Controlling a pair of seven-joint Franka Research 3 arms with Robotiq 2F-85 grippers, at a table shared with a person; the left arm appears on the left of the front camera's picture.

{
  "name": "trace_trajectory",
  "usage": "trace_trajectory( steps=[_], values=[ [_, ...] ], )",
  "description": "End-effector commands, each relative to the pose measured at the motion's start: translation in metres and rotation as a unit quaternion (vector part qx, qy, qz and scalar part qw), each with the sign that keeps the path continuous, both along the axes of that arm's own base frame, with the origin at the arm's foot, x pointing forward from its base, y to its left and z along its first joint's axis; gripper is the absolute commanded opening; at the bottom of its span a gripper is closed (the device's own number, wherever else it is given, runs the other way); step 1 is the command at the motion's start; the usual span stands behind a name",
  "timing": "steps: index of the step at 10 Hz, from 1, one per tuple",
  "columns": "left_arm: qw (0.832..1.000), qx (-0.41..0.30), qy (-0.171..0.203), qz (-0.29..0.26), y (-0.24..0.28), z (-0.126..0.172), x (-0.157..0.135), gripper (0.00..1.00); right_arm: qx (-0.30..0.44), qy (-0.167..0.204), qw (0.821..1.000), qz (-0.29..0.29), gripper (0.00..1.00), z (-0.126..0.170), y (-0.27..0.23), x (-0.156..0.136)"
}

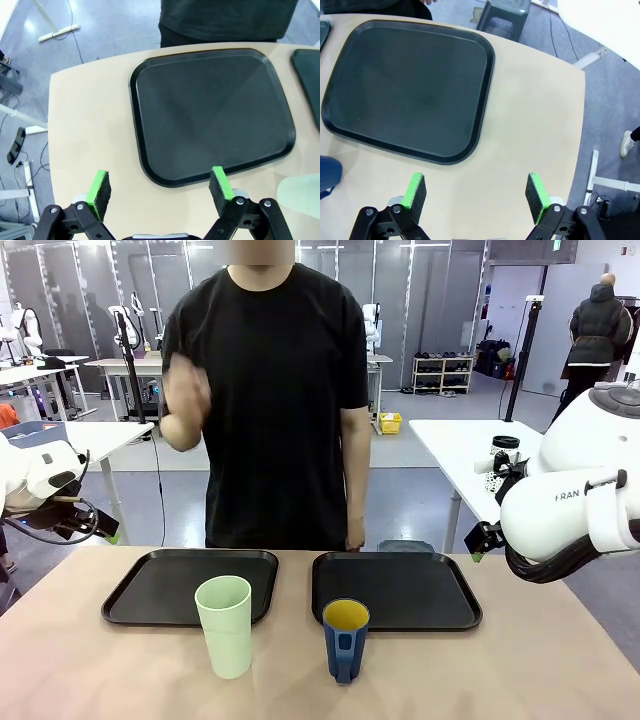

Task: Sort and store the cups by type.
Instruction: Pick up the Reusable plastic cup.

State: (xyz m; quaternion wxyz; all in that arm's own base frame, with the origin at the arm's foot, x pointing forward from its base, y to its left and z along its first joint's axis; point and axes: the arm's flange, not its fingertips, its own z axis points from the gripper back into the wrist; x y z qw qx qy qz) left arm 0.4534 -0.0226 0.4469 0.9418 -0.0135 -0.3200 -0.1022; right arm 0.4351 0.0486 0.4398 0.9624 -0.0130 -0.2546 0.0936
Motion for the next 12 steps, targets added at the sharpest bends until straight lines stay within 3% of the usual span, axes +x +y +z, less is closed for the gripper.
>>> trace_trajectory(
  steps=[1,8,12],
  values=[
    [1.000,-0.004,-0.001,0.001,0.002,0.000,0.000,1.00,0.000,0.001,1.000,0.000,1.00,-0.002,0.000,-0.001],
    [1.000,0.000,0.000,0.000,0.000,0.000,0.000,1.00,0.000,0.001,1.000,0.000,1.00,-0.002,0.000,-0.001],
    [0.992,0.067,-0.021,-0.108,0.013,0.012,-0.003,1.00,0.000,0.001,1.000,0.000,1.00,-0.002,0.000,-0.001]
  ],
)
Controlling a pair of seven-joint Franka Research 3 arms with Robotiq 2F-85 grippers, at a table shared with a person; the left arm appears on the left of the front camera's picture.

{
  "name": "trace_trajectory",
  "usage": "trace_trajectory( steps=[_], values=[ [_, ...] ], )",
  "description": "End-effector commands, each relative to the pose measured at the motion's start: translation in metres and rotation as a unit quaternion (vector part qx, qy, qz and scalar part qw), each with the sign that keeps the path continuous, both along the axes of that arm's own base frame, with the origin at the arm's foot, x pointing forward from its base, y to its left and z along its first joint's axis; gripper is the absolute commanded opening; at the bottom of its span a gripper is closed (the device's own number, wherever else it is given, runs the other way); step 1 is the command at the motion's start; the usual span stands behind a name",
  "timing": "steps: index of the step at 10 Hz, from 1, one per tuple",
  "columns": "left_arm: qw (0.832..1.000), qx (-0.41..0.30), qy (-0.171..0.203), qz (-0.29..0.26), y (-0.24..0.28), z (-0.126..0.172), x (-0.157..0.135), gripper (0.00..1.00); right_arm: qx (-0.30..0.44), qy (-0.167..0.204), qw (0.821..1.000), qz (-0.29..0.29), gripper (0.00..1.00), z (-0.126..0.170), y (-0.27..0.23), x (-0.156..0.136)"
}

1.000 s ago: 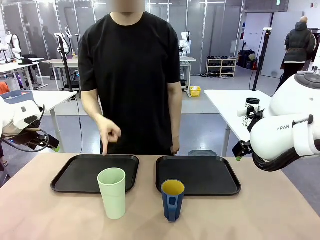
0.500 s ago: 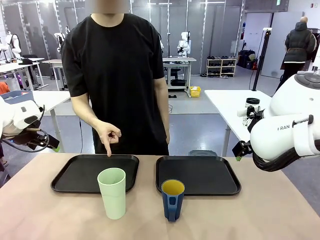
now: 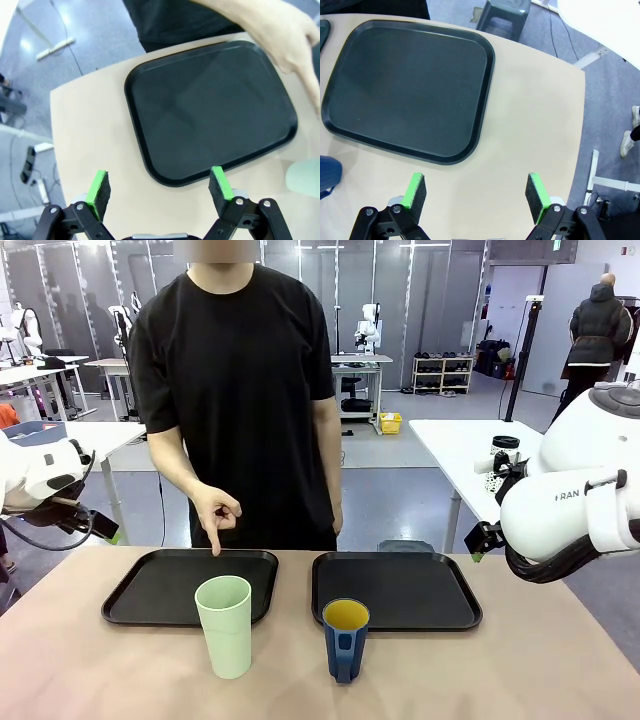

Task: Sort and store the cups by type.
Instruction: Pick up the Reusable plastic cup.

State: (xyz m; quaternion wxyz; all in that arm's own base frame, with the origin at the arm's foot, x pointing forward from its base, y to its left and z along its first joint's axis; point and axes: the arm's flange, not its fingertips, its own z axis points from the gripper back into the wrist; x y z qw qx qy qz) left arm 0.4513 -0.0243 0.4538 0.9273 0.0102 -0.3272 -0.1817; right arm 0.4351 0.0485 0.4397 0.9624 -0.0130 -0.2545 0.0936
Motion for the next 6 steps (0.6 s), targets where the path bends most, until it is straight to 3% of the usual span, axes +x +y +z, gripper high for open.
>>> trace_trajectory(
  steps=[1,3,6],
  values=[
    [0.996,0.051,-0.018,-0.070,0.023,0.009,0.004,1.00,0.000,0.001,1.000,0.000,1.00,-0.002,0.000,-0.001],
    [0.971,0.122,0.018,-0.205,0.042,0.010,0.014,1.00,0.000,0.001,1.000,0.000,1.00,-0.002,0.000,-0.001],
    [0.916,0.224,0.027,-0.332,0.058,0.000,0.006,1.00,0.000,0.001,1.000,0.000,1.00,-0.002,0.000,-0.001]
  ],
)
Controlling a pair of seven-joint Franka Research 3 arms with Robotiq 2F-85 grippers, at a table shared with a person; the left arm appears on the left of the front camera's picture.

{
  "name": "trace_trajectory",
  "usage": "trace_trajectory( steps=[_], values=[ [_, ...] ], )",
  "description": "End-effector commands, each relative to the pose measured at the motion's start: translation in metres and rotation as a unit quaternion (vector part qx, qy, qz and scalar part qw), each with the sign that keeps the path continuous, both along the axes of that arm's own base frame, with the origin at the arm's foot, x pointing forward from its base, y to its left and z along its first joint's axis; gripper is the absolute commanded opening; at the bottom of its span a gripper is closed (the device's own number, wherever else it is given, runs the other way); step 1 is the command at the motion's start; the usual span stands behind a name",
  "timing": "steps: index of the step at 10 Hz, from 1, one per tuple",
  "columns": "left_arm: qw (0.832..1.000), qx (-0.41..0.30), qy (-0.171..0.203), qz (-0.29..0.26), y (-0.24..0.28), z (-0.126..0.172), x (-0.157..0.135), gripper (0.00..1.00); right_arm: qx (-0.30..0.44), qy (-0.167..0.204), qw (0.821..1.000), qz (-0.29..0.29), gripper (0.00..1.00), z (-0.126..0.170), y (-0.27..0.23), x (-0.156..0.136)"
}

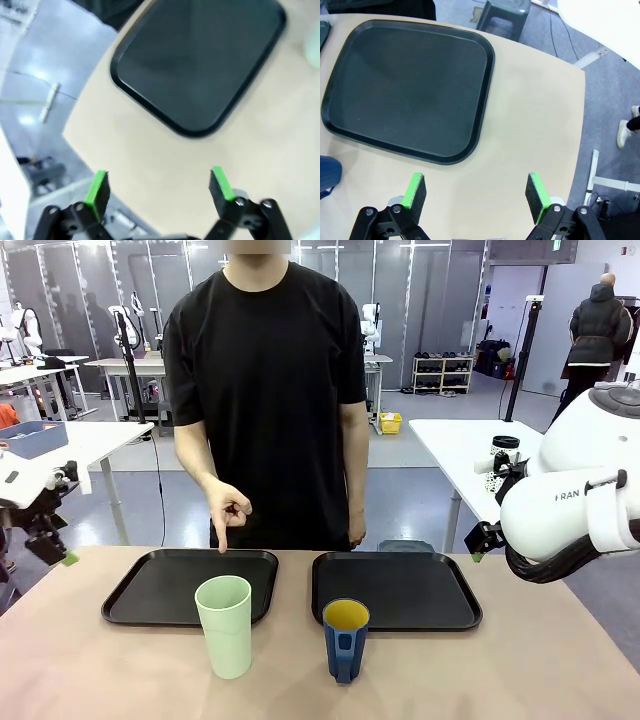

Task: Sort and store the cups by type.
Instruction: Pick up the Reusable plastic cup.

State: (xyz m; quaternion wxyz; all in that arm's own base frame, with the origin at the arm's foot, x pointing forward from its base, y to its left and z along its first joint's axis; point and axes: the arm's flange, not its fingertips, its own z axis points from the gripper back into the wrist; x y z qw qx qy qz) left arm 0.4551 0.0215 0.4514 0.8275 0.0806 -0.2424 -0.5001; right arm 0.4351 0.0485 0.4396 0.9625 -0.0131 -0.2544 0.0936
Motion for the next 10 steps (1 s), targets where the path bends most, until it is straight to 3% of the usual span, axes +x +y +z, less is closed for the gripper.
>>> trace_trajectory(
  steps=[1,2,3,8,10],
  values=[
    [0.996,0.061,-0.003,-0.065,0.015,-0.005,0.000,1.00,0.000,0.001,1.000,0.000,1.00,-0.002,0.000,-0.001],
    [0.995,0.065,0.011,-0.072,0.017,-0.011,-0.002,1.00,0.000,0.001,1.000,0.000,1.00,-0.002,0.000,-0.001],
    [0.999,0.030,0.003,-0.039,0.006,-0.004,-0.001,1.00,0.000,0.001,1.000,0.000,1.00,-0.002,0.000,-0.001],
    [0.999,0.030,0.003,-0.039,0.006,-0.004,-0.001,1.00,0.000,0.001,1.000,0.000,1.00,-0.002,0.000,-0.001],
    [0.997,0.056,0.009,-0.053,0.005,-0.021,0.000,1.00,0.000,0.001,1.000,0.000,1.00,-0.002,0.000,-0.001]
  ],
)
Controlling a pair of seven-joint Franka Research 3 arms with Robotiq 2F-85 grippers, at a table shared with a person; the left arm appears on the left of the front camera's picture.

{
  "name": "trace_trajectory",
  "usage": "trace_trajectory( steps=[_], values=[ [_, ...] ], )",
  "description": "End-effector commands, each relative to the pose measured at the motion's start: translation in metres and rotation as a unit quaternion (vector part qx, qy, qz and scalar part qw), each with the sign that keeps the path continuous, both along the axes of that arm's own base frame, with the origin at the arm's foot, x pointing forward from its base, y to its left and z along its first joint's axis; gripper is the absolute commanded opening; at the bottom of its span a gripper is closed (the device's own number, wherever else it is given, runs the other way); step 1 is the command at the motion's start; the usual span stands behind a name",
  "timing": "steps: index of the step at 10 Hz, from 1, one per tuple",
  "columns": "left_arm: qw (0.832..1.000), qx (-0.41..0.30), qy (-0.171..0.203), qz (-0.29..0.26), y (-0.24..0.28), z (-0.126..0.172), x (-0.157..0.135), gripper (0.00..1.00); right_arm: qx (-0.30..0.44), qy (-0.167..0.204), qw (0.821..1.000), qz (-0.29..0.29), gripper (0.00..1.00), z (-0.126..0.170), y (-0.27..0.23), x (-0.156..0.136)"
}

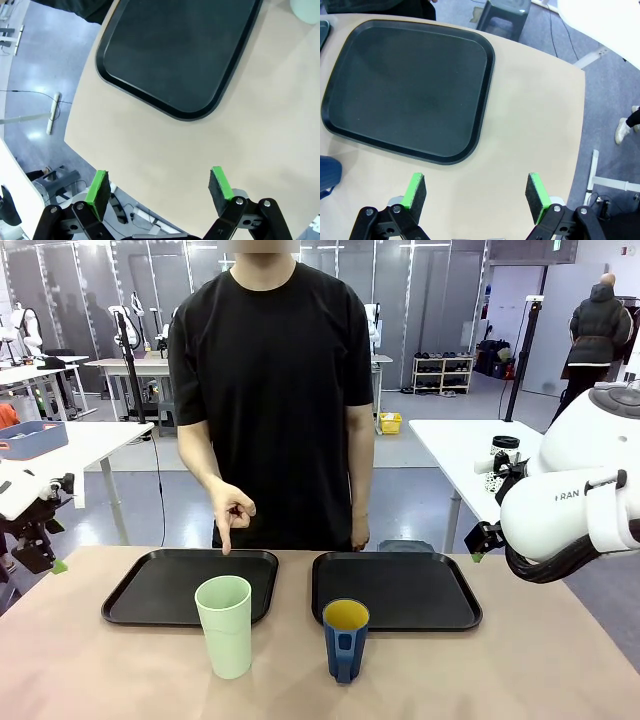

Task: Sort and store the cups by type.
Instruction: Pick up the Reusable plastic cup.

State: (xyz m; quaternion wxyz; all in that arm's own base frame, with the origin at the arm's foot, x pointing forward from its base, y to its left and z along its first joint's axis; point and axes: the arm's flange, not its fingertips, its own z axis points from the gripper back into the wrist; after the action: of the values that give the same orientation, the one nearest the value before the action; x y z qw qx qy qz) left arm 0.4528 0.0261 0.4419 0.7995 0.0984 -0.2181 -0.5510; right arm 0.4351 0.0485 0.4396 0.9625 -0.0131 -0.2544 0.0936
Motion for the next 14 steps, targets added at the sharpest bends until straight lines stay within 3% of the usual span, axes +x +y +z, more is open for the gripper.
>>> trace_trajectory(
  steps=[1,3,4,6,8,9,10,12,14],
  values=[
    [0.999,-0.001,0.018,-0.030,0.002,-0.024,-0.001,1.00,0.000,0.001,1.000,0.000,1.00,-0.002,0.000,-0.001],
    [0.991,-0.059,0.076,-0.097,0.006,-0.048,-0.011,1.00,0.000,0.001,1.000,0.000,1.00,-0.002,0.000,-0.001],
    [0.988,-0.067,0.085,-0.109,0.008,-0.063,-0.016,1.00,0.000,0.001,1.000,0.000,1.00,-0.002,0.000,-0.001],
    [0.967,-0.106,0.159,-0.170,0.003,-0.094,-0.036,1.00,0.000,0.001,1.000,0.000,1.00,-0.002,0.000,-0.001],
    [0.953,-0.157,0.161,-0.203,-0.007,-0.117,-0.041,1.00,0.000,0.001,1.000,0.000,1.00,-0.002,0.000,-0.001],
    [0.932,-0.220,0.156,-0.240,-0.014,-0.129,-0.043,1.00,0.000,0.001,1.000,0.000,1.00,-0.002,0.000,-0.001],
    [0.926,-0.250,0.144,-0.243,-0.015,-0.138,-0.038,1.00,0.000,0.001,1.000,0.000,1.00,-0.002,0.000,-0.001],
    [0.892,-0.345,0.105,-0.273,-0.015,-0.150,-0.032,1.00,0.000,0.001,1.000,0.000,1.00,-0.002,0.000,-0.001],
    [0.844,-0.453,0.090,-0.274,-0.012,-0.161,-0.025,1.00,0.000,0.001,1.000,0.000,1.00,-0.002,0.000,-0.001]
  ],
)
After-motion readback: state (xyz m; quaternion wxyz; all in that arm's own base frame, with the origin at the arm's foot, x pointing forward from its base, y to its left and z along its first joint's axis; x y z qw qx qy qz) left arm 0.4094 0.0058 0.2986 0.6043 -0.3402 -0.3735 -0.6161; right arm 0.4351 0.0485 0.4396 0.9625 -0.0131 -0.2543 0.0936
